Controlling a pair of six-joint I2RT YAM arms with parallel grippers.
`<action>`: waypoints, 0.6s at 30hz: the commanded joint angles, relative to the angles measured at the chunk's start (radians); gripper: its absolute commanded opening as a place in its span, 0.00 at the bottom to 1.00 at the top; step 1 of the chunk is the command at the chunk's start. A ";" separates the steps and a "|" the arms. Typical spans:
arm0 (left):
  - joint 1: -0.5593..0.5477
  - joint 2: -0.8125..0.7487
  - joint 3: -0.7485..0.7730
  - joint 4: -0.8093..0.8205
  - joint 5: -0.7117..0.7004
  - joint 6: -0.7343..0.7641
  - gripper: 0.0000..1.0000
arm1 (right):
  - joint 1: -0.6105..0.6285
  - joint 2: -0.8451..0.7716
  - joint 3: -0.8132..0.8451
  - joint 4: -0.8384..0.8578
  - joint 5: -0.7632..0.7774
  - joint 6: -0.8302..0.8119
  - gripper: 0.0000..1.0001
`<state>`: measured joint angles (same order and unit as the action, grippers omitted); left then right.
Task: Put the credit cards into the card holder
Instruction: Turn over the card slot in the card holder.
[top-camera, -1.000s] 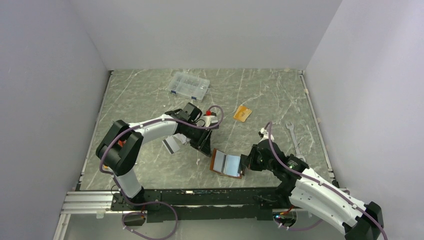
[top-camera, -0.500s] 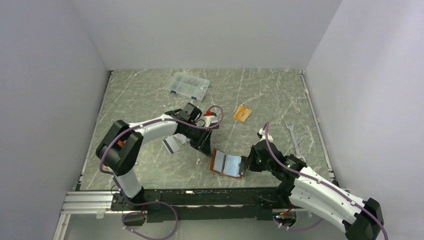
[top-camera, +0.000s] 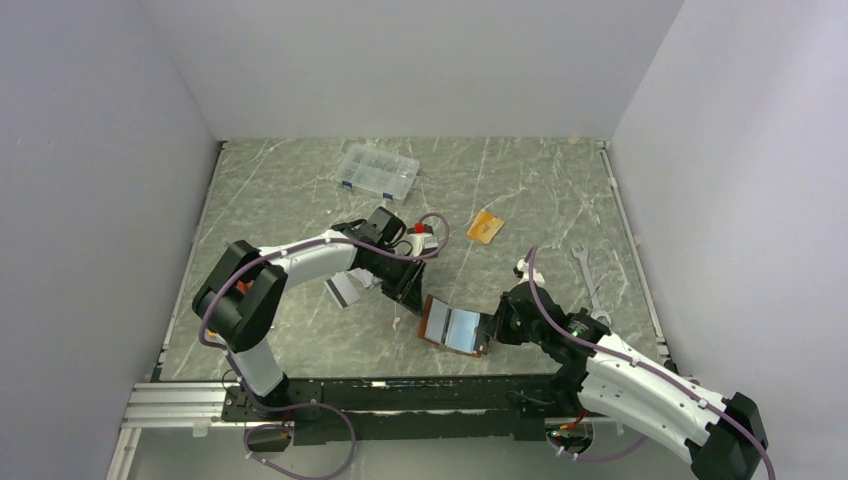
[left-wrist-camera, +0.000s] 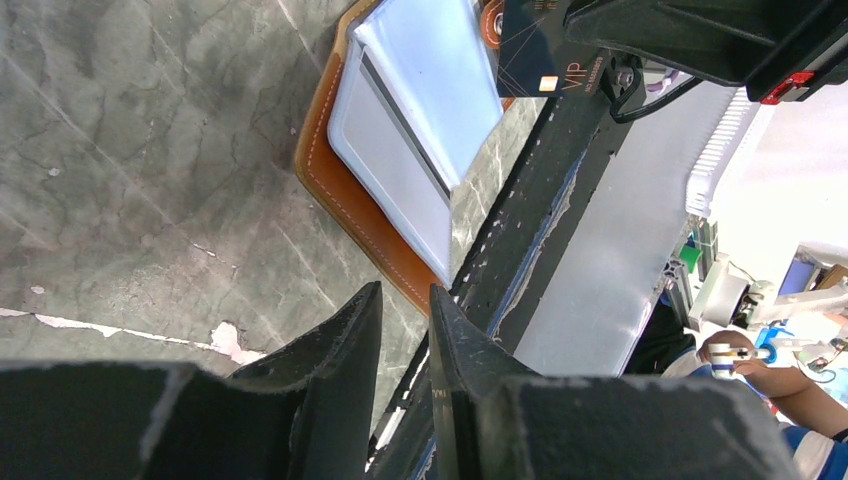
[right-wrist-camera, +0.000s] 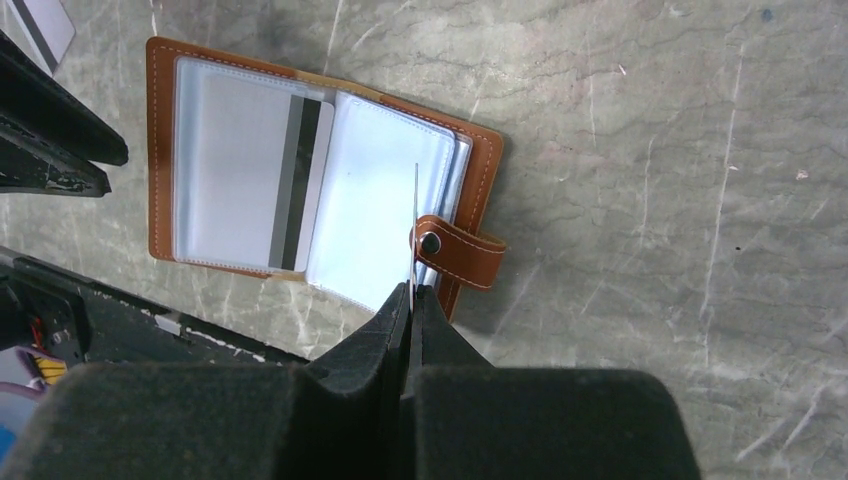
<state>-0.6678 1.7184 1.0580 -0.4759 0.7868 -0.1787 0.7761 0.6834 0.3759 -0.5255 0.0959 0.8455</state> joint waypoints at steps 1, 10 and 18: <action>-0.012 -0.012 0.013 0.001 -0.008 0.015 0.29 | 0.010 -0.011 -0.023 0.062 0.009 0.033 0.00; -0.029 0.003 0.019 -0.010 -0.030 0.032 0.20 | 0.023 -0.020 -0.054 0.118 0.022 0.074 0.00; -0.033 -0.009 0.008 -0.007 -0.050 0.034 0.00 | 0.030 -0.055 -0.086 0.153 0.057 0.135 0.00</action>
<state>-0.6945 1.7187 1.0580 -0.4847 0.7494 -0.1612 0.7986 0.6586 0.3073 -0.4152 0.1055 0.9352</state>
